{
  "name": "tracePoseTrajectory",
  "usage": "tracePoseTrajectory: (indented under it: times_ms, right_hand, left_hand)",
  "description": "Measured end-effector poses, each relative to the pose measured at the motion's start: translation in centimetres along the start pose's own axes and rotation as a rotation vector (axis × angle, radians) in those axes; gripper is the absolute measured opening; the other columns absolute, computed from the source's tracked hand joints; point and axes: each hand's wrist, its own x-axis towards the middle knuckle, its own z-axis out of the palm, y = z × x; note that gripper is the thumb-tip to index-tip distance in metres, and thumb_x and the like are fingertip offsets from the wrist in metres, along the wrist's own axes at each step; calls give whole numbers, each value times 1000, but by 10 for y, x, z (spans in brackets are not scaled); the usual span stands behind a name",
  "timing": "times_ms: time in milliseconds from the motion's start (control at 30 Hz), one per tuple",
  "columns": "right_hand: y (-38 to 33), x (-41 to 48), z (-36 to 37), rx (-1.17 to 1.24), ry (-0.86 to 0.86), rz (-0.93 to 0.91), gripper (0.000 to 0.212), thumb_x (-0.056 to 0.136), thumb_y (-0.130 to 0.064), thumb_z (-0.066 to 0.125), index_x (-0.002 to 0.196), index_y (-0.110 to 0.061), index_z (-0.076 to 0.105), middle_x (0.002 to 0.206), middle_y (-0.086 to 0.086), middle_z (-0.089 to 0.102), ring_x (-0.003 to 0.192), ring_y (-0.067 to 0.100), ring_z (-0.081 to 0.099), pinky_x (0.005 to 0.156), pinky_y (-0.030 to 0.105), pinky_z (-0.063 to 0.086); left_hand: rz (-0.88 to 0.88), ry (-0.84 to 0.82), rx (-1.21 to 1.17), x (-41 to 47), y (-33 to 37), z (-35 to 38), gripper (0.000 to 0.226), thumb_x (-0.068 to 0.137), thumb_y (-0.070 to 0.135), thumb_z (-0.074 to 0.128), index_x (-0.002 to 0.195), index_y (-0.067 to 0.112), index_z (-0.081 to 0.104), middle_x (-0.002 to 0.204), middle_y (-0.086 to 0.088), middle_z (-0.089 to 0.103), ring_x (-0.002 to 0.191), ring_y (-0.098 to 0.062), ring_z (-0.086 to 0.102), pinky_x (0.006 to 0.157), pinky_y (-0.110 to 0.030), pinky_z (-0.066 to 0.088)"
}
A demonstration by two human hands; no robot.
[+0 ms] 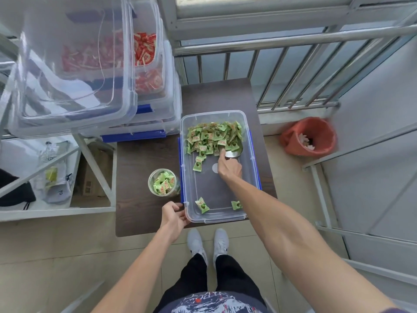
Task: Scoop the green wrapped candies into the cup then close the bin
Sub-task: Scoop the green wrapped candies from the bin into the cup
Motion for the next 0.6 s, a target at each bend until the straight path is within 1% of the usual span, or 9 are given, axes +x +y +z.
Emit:
tracePoseTrajectory:
  times_ms: [67,167,233,333,433,467,533,600]
  right_hand:
    - [-13,2,-4,17,-16,4,85,94,-74,24,107,-2,67,115,17,66,100,33,62,77,37,44]
    - [-19,0,-2,33,-15,-14,89,92,-76,25,115,-2,68,120,18,66,105,34,62,83,38,45]
    - [-7,-4,-1,13,-1,-39,86,93,-76,28,107,-1,68,116,20,66,102,35,63,83,39,47]
    - [12,-10,-4,-4,14,-82,80,94,-73,32,97,-2,66,111,21,67,93,35,62,78,38,48]
    - [23,-20,-12,-52,32,-140,73,94,-73,32,90,-5,58,105,17,64,85,32,57,73,38,46]
    - [24,-25,-14,-59,36,-154,73,93,-74,32,90,-5,56,101,16,62,84,31,57,72,38,46]
    - [26,-36,-18,-67,49,-187,79,91,-78,30,90,-4,59,96,14,60,85,32,60,71,38,46]
    - [28,-47,-21,-62,51,-222,82,90,-80,30,87,-4,61,93,14,61,83,31,61,70,38,45]
  left_hand:
    - [4,-2,-15,-1,-4,1,35,77,5,31,110,0,43,102,-26,56,73,-33,52,66,-43,48]
    - [6,-16,-19,0,-9,3,36,75,5,32,108,1,44,97,-24,57,73,-34,53,69,-45,49]
    - [11,-22,-2,1,-9,3,38,74,4,32,109,2,45,99,-26,58,74,-35,54,70,-46,50]
    - [15,-16,9,1,-5,1,40,75,3,31,112,-1,46,98,-26,59,74,-35,55,68,-45,50]
    - [11,9,53,2,-2,0,37,79,3,30,112,-2,47,93,-23,61,74,-33,56,68,-42,48]
    - [10,19,96,1,-1,-1,37,80,3,31,113,-2,49,90,-22,62,73,-32,56,67,-40,46]
    - [15,37,183,-1,1,-4,37,83,5,33,115,0,51,87,-19,64,74,-29,56,64,-35,42]
    - [16,45,222,-4,2,-11,36,86,7,33,117,1,51,88,-18,65,77,-29,60,63,-34,42]
